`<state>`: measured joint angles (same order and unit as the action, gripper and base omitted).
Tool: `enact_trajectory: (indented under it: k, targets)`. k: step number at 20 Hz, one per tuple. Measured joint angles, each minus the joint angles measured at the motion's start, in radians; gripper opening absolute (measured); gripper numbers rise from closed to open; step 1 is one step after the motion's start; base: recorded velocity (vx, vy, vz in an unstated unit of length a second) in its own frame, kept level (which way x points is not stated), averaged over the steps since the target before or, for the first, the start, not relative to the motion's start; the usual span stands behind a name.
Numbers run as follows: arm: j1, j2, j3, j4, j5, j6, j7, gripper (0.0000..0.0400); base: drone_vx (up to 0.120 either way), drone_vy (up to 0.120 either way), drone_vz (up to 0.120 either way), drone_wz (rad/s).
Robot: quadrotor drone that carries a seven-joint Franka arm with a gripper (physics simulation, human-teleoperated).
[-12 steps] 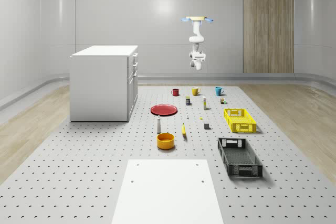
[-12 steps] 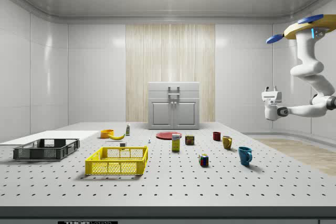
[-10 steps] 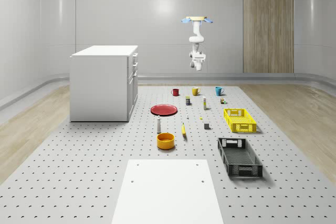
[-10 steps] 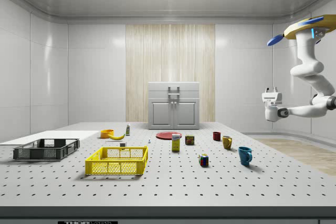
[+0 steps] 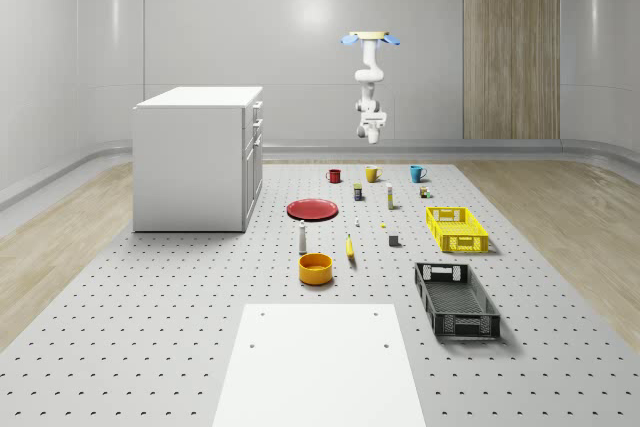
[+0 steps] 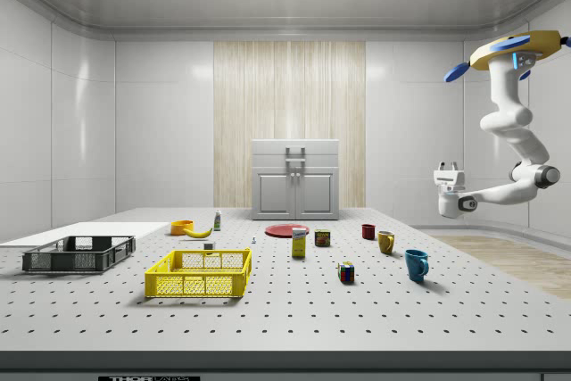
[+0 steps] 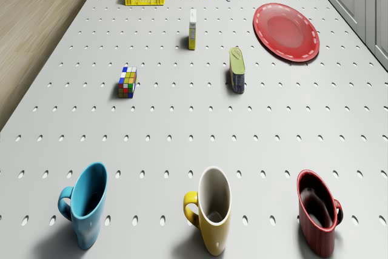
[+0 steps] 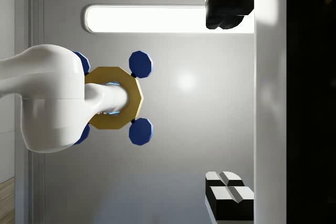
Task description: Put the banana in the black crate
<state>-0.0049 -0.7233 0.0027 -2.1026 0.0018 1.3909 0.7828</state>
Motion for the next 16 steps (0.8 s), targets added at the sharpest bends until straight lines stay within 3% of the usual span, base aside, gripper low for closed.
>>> enact_trajectory:
  k: [6, 16]
  targets:
    - [-0.001, 0.018, 0.001, 0.047, 0.0, -0.025, 0.0, 0.04, 0.12, -0.12, 0.0, 0.0]
    - [-0.003, 0.02, 0.002, 0.06, 0.001, -0.028, -0.001, 0.04, 0.12, -0.12, 0.0, 0.0]
